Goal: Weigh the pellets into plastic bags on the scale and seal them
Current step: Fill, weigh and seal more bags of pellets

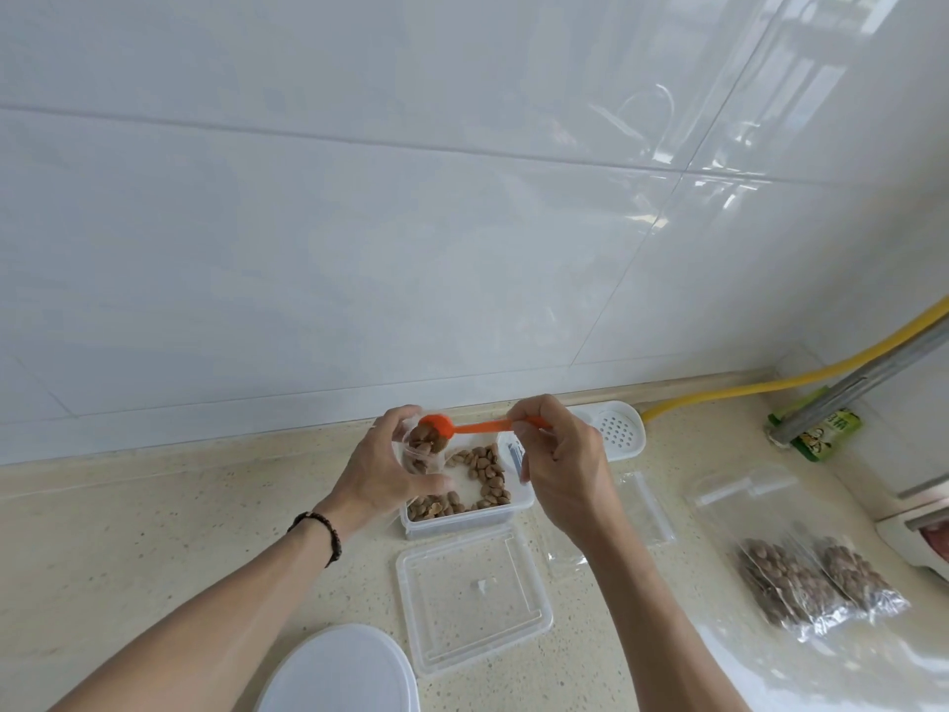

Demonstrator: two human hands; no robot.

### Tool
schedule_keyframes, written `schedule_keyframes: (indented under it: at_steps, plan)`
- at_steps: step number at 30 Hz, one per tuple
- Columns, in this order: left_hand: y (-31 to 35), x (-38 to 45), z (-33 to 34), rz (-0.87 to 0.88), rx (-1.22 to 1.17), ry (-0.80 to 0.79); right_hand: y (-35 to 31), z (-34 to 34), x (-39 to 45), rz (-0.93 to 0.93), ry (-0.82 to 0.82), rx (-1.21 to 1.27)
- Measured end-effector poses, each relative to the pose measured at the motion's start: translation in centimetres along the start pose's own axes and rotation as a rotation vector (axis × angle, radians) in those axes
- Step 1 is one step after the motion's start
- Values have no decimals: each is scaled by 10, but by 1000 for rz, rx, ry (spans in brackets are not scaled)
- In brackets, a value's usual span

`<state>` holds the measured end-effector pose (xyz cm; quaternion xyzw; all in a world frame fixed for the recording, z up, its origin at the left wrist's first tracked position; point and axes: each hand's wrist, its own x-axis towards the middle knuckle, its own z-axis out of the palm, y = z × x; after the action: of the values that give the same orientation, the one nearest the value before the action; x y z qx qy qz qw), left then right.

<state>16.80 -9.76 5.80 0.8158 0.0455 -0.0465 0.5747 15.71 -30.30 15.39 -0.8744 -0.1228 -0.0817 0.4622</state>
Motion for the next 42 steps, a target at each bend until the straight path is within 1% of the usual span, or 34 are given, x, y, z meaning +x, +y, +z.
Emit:
schedule_keyframes:
  at_steps: [6,12,14,17,20,23,26,29,32,35,39,42]
  plan:
    - [-2,0,-3,31,32,61,-3,1,-6,-19,53,6]
    - [9,-11,-2,54,83,73,-13,-8,-24,102,172,87]
    - [15,-18,0,73,118,86,-14,-13,-33,161,261,131]
    - [29,-36,5,158,176,101,-13,-22,-55,313,432,269]
    - [48,-62,15,276,218,88,-4,-30,-90,504,555,402]
    - [61,-87,29,358,220,22,17,-34,-137,703,666,515]
    - [69,-114,49,398,200,-79,43,-30,-198,915,793,609]
    - [72,-139,70,415,189,-167,62,-17,-260,1052,864,678]
    - [71,-160,87,435,185,-239,73,-1,-303,1128,893,653]
    - [68,-172,95,438,192,-291,75,8,-325,1171,871,564]
    - [71,-178,93,435,208,-340,70,6,-331,1147,742,354]
    - [74,-179,87,451,214,-348,66,3,-325,1176,618,175]
